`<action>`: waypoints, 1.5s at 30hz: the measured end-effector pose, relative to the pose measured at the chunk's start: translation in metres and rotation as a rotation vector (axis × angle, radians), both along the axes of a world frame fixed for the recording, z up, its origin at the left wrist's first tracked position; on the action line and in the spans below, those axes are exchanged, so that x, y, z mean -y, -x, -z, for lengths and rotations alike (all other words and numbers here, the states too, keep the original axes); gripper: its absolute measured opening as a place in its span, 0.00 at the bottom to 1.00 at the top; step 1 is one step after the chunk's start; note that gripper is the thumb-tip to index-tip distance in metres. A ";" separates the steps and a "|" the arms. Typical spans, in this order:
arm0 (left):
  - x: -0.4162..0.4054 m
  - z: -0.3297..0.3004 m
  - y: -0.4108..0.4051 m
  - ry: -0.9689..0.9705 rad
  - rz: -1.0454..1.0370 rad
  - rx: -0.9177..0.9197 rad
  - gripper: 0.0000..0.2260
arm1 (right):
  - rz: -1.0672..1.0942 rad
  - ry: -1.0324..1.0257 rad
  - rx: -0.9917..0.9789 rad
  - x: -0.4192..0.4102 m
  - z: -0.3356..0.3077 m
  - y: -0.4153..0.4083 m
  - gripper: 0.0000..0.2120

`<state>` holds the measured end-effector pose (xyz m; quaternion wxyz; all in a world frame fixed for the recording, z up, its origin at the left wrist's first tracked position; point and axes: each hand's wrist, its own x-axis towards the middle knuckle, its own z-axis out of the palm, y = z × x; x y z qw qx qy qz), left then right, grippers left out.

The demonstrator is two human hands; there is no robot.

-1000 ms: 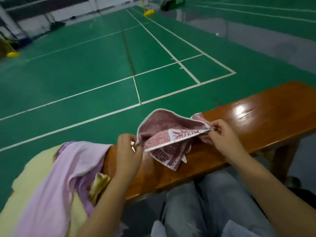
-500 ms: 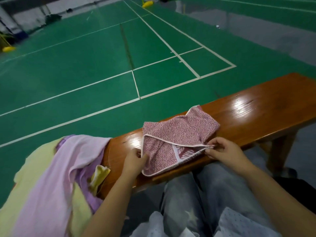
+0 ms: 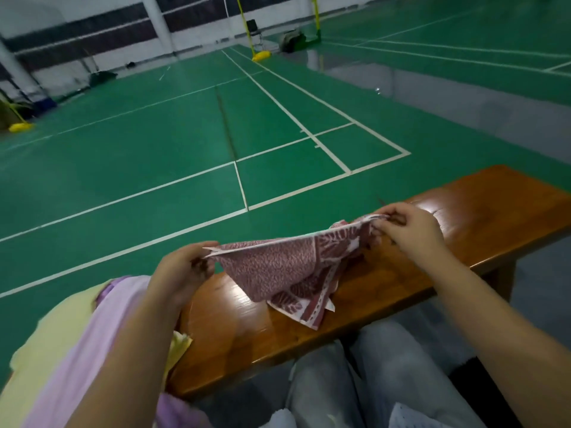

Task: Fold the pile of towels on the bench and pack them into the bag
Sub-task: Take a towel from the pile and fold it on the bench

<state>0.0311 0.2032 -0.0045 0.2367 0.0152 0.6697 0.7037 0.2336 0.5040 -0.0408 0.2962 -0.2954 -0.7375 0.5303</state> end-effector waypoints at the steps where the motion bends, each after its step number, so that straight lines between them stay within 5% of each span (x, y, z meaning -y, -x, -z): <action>1: 0.002 -0.014 0.000 -0.034 0.003 -0.018 0.13 | -0.002 -0.021 -0.027 -0.004 -0.012 0.004 0.07; 7: 0.017 -0.085 -0.004 0.222 0.055 -0.666 0.15 | -0.005 -0.152 -0.214 -0.019 -0.096 0.016 0.11; 10: 0.015 -0.112 -0.008 0.226 -0.066 -0.836 0.12 | 0.006 -0.219 -0.323 -0.018 -0.129 0.018 0.08; 20: 0.023 -0.139 -0.021 0.180 -0.176 -0.933 0.12 | -0.058 -0.404 -0.292 -0.025 -0.166 -0.006 0.06; 28: 0.019 -0.137 -0.026 0.443 -0.086 -0.960 0.10 | -0.012 -0.429 -0.207 -0.022 -0.161 -0.010 0.04; 34: 0.023 -0.126 -0.027 0.304 0.119 -0.757 0.12 | -0.146 -0.194 -0.209 -0.021 -0.161 -0.016 0.03; 38: 0.018 -0.123 -0.025 0.249 0.053 -0.750 0.15 | -0.202 -0.132 -0.133 -0.018 -0.161 -0.009 0.07; 43: 0.017 -0.144 -0.032 0.044 -0.190 -0.992 0.19 | 0.009 -0.381 -0.492 -0.014 -0.185 -0.014 0.01; 45: 0.018 -0.138 -0.027 0.168 -0.144 -1.004 0.19 | -0.034 -0.480 -0.427 -0.009 -0.180 -0.011 0.01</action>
